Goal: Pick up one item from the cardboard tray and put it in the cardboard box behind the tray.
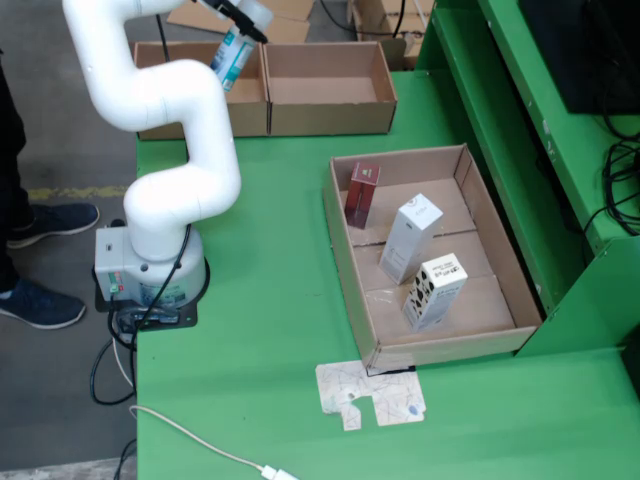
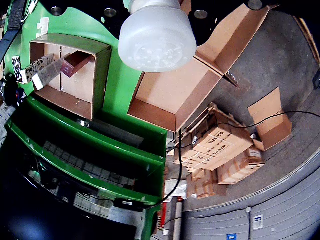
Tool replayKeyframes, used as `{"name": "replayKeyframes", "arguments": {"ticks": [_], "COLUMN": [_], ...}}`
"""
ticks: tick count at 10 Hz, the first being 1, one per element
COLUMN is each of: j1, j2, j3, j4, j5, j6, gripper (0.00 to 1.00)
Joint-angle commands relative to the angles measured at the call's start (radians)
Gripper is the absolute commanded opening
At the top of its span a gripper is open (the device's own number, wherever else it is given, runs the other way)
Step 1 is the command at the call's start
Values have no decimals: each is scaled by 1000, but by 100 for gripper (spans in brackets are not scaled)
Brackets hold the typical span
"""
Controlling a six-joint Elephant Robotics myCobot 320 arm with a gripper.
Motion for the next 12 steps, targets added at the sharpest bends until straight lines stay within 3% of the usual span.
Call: {"name": "replayKeyframes", "arguments": {"ticks": [1, 5, 7, 8, 9, 12], "j1": [17, 43, 20, 20, 3, -10], "j2": [204, 255, 384, 384, 491, 562], "j3": [-451, -483, -693, -693, -874, -1031], "j4": [556, 569, 726, 726, 866, 1004], "j5": [-12, -20, -12, -12, -37, -54], "j6": [-73, -51, -57, -57, -74, -106], "gripper": [0, 0, 0, 0, 0, 0]}}
